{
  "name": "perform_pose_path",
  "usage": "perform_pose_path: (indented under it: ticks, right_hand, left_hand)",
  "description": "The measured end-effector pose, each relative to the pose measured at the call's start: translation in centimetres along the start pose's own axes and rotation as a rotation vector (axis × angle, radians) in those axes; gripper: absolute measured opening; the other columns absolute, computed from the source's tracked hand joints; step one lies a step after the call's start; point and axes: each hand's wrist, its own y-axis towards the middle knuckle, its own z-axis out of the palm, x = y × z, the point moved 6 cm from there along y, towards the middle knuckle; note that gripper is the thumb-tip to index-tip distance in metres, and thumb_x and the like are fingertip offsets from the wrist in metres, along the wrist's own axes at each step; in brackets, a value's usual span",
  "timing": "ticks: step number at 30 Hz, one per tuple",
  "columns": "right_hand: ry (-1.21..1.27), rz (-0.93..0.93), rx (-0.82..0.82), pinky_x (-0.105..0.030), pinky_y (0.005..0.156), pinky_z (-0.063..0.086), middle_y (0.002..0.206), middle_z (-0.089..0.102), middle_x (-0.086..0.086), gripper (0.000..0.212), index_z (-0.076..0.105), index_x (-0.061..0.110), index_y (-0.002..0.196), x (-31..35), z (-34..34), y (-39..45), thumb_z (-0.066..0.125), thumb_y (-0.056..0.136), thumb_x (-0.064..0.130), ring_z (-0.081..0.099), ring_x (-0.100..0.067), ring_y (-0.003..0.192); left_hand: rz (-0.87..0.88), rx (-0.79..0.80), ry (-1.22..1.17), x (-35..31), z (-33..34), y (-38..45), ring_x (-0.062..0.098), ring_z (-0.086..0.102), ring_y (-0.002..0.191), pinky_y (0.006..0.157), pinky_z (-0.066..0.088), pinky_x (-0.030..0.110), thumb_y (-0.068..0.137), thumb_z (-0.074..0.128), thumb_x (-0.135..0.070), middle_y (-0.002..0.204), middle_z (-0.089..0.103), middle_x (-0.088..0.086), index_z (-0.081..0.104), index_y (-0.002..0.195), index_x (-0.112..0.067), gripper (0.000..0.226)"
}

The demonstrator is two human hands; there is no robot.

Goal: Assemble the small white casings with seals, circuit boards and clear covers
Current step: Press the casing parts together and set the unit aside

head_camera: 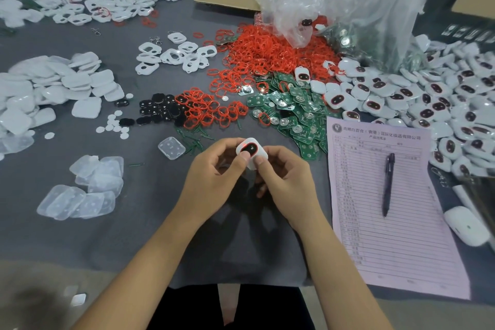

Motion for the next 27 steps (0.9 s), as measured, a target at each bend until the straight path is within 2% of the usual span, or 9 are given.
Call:
perform_pose_path:
  ticks: [3,5,7,9,12,14,16,21,27]
  right_hand:
    - [-0.016,-0.043,-0.019,-0.02,0.052,0.046,0.079,0.072,0.003,0.007,0.07,0.016,0.103,0.43,0.11,-0.11,0.067,0.1,0.022,0.059,-0.006,0.053]
    - [0.017,-0.05,-0.043,-0.014,0.056,0.045,0.09,0.074,0.001,0.009,0.07,0.016,0.107,0.5,-0.03,-0.01,0.068,0.099,0.019,0.061,-0.004,0.061]
    - [0.03,-0.046,-0.045,-0.013,0.057,0.045,0.091,0.074,0.0,0.009,0.071,0.015,0.107,0.38,-0.18,0.1,0.068,0.099,0.016,0.062,-0.003,0.063]
    - [0.027,-0.044,-0.04,-0.014,0.056,0.044,0.087,0.073,0.004,0.008,0.073,0.016,0.104,0.27,-0.23,0.14,0.068,0.098,0.018,0.061,-0.004,0.062]
    - [0.025,-0.034,-0.041,-0.018,0.052,0.043,0.081,0.072,0.005,0.01,0.074,0.019,0.101,0.23,-0.3,0.13,0.068,0.095,0.023,0.058,-0.005,0.055]
    - [0.018,-0.029,-0.015,-0.026,0.046,0.045,0.08,0.073,0.0,0.01,0.074,0.021,0.103,0.19,-0.15,0.07,0.067,0.096,0.023,0.056,-0.011,0.05]
    - [0.019,-0.021,0.011,-0.032,0.044,0.048,0.082,0.073,-0.002,0.011,0.074,0.021,0.105,0.21,-0.02,0.03,0.068,0.096,0.021,0.058,-0.018,0.052]
    - [-0.007,-0.023,0.016,-0.026,0.044,0.05,0.075,0.071,0.0,0.007,0.073,0.019,0.1,0.43,0.08,-0.14,0.068,0.096,0.016,0.061,-0.014,0.053]
    - [0.001,-0.01,-0.045,-0.031,0.043,0.051,0.072,0.069,0.0,0.005,0.071,0.012,0.101,0.4,0.02,-0.1,0.067,0.099,0.01,0.059,-0.016,0.05]
  left_hand:
    - [0.005,-0.003,0.003,-0.2,0.02,-0.09,0.011,0.073,0.097,0.09,0.06,0.041,0.102,0.064,-0.014,0.105,0.076,-0.011,0.072,0.118,-0.023,0.019]
    - [0.026,0.016,0.034,-0.52,0.18,-0.2,0.011,0.073,0.1,0.092,0.059,0.041,0.101,0.061,-0.009,0.109,0.075,-0.01,0.072,0.119,-0.019,0.023]
    - [0.039,0.034,0.057,-0.68,0.37,-0.24,0.011,0.071,0.105,0.094,0.059,0.039,0.1,0.06,-0.008,0.116,0.075,-0.009,0.073,0.122,-0.017,0.027]
    - [0.044,0.028,0.081,-0.7,0.39,-0.22,0.007,0.071,0.104,0.093,0.058,0.031,0.1,0.062,-0.005,0.116,0.075,-0.01,0.073,0.122,-0.017,0.028]
    - [0.023,-0.001,0.08,-0.45,0.13,-0.22,0.001,0.072,0.091,0.081,0.056,0.019,0.098,0.067,-0.008,0.101,0.076,-0.015,0.074,0.112,-0.02,0.02]
    - [0.016,-0.008,0.086,-0.37,0.03,-0.26,0.001,0.072,0.087,0.076,0.053,0.014,0.097,0.068,-0.01,0.095,0.076,-0.016,0.072,0.107,-0.024,0.017]
    - [0.02,-0.005,0.099,-0.38,0.02,-0.26,0.001,0.071,0.086,0.075,0.053,0.014,0.097,0.068,-0.01,0.094,0.075,-0.015,0.071,0.106,-0.024,0.017]
    - [0.023,0.022,0.134,-0.17,0.05,-0.14,0.005,0.073,0.087,0.079,0.057,0.021,0.096,0.068,-0.009,0.096,0.077,-0.008,0.074,0.109,-0.016,0.016]
    - [0.026,0.012,0.109,-0.01,0.17,-0.07,0.006,0.074,0.092,0.081,0.058,0.023,0.098,0.068,-0.013,0.101,0.078,-0.009,0.076,0.113,-0.018,0.018]
